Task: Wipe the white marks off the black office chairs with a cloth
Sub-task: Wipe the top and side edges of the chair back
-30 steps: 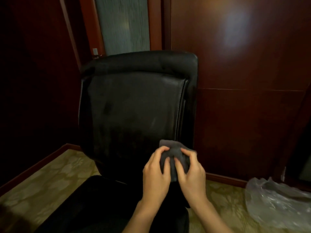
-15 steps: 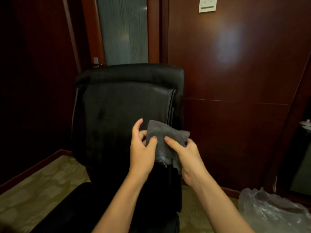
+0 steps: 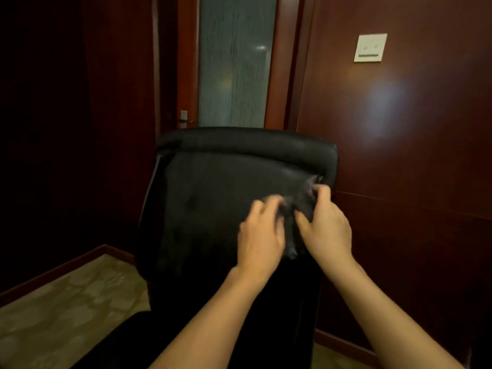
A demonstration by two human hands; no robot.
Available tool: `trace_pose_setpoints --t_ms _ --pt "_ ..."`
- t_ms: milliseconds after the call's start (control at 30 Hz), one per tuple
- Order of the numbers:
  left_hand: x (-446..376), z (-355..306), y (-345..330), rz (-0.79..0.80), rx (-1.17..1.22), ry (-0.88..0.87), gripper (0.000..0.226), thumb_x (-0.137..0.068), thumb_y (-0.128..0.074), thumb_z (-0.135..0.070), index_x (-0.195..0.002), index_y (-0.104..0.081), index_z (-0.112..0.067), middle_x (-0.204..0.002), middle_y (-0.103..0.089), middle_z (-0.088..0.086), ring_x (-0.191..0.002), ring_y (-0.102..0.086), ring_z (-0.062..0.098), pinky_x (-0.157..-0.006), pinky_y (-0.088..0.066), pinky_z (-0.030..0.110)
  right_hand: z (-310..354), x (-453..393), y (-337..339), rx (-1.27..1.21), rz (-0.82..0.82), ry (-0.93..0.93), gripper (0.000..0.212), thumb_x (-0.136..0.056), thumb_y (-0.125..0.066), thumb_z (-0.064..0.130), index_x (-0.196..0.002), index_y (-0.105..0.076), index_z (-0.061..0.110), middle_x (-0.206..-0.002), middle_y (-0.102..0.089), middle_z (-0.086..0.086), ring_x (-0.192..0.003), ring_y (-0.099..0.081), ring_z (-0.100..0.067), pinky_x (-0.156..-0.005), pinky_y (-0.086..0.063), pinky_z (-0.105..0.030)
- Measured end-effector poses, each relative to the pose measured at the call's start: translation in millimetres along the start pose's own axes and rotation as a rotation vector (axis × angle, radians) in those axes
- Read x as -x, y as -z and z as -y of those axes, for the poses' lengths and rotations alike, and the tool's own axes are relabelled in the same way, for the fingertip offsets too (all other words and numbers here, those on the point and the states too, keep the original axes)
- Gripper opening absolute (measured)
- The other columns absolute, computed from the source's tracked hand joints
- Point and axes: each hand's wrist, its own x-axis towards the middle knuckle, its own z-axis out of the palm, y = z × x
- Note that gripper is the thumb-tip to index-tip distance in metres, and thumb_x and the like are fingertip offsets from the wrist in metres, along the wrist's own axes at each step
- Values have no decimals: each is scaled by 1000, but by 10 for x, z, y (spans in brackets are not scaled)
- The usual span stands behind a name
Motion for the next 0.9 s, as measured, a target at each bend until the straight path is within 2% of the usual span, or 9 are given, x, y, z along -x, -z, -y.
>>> trace_pose_setpoints --t_ms 67,133,300,433,533,633,733,800,900 --pt "93 69 -82 223 -148 71 39 -101 -48 -29 -139 -45 -34 -127 -52 6 -104 -61 39 -85 -51 49 -70 69 -120 121 9 11 36 -85 -69 23 -113 -49 12 -108 -63 -16 -101 -62 -41 -76 -48 -46" --pt "154 158 -104 283 -80 121 42 -103 -44 -31 -144 -38 -38 -133 -49 3 -111 -60 37 -89 -49 48 -95 159 -207 213 -17 54 30 -80 -74 17 -99 -51 10 -96 -59 -17 -89 -62 -43 -67 -48 -46" --pt "91 233 -27 236 23 170 33 -101 -44 -35 -134 -44 -42 -127 -56 -8 -106 -63 28 -83 -49 42 112 209 -285 536 -46 76 33 -63 -87 12 -81 -60 11 -78 -57 -12 -72 -58 -38 -60 -45 -44" --pt "-16 384 125 129 18 144 24 -87 -56 -34 -110 -57 -39 -101 -64 -15 -92 -61 15 -70 -53 31 279 24 -163 695 109 54 33 -56 -92 24 -77 -67 16 -78 -54 -10 -72 -53 -35 -61 -40 -40" --pt "-280 566 289 185 145 383 25 -90 -62 -26 -112 -63 -38 -110 -64 -13 -102 -62 14 -81 -51 32 592 -253 -275 752 304 -4 20 -74 -78 35 -89 -69 26 -82 -58 -1 -73 -63 -30 -59 -44 -34" --pt "-494 749 384 170 246 510 26 -83 -70 -13 -101 -71 -31 -102 -68 -10 -98 -66 14 -86 -49 27 879 -452 -505 654 402 -115 17 -90 -58 42 -105 -59 33 -97 -62 7 -90 -69 -21 -66 -49 -31" --pt "-720 914 462 102 255 578 29 -74 -75 -6 -91 -73 -30 -90 -69 -9 -83 -68 15 -78 -50 26 1048 -623 -739 400 383 -416 13 -88 -63 38 -99 -62 31 -97 -68 5 -95 -68 -25 -71 -48 -31" --pt "-917 1001 532 69 234 572 28 -74 -78 -8 -89 -72 -31 -88 -68 -10 -74 -68 15 -71 -51 28 1102 -728 -868 202 362 -584 8 -87 -66 33 -94 -64 31 -87 -72 5 -89 -70 -23 -75 -54 -34" --pt "-1258 1085 681 18 226 528 28 -75 -79 -8 -92 -73 -30 -87 -67 -9 -67 -66 14 -67 -49 29 1234 -895 -967 -35 310 -622 7 -88 -68 26 -87 -65 32 -75 -73 5 -74 -73 -13 -74 -58 -42"
